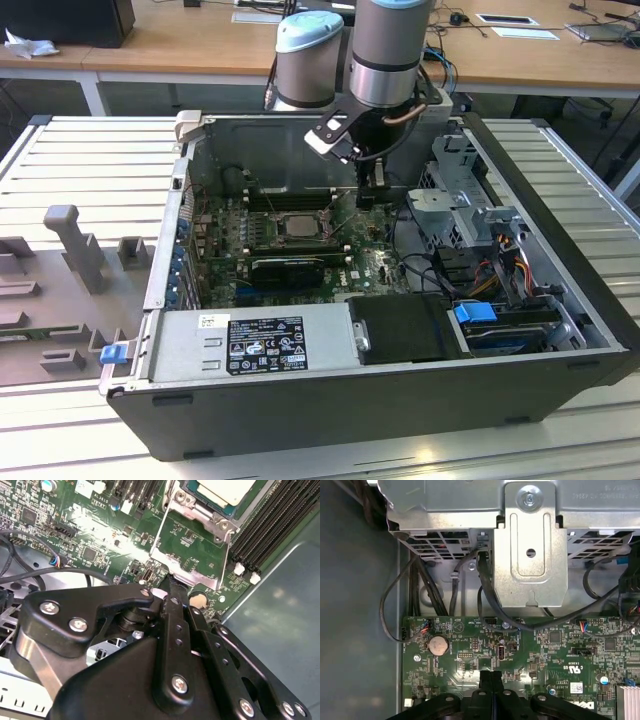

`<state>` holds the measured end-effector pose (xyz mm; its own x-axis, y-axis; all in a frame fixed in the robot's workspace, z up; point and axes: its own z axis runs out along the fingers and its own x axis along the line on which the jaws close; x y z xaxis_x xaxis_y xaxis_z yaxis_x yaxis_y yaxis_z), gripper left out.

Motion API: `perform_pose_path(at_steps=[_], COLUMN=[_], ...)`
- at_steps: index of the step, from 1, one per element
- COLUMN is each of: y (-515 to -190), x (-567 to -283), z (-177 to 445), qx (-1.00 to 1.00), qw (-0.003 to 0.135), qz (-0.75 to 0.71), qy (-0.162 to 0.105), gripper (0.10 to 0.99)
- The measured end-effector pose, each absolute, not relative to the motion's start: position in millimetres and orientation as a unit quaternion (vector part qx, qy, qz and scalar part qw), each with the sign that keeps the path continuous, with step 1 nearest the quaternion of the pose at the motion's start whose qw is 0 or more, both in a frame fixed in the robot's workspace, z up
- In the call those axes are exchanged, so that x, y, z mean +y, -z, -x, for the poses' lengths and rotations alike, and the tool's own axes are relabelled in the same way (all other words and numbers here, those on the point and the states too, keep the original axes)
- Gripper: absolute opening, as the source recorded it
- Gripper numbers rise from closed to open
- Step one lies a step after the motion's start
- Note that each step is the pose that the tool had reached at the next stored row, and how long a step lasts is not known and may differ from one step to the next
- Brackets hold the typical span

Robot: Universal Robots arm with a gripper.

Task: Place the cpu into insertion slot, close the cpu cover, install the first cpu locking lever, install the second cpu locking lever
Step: 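Close the cpu cover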

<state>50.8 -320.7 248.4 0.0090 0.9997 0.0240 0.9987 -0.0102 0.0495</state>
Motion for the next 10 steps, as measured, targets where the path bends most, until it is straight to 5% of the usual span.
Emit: perform_pose_path(at_steps=[10], y=[-248.4], x=[-320.7], z=[-48.2], qx=[0.703], qw=[0.009], qz=[-0.710], qy=[-0.026], gripper=[0.106])
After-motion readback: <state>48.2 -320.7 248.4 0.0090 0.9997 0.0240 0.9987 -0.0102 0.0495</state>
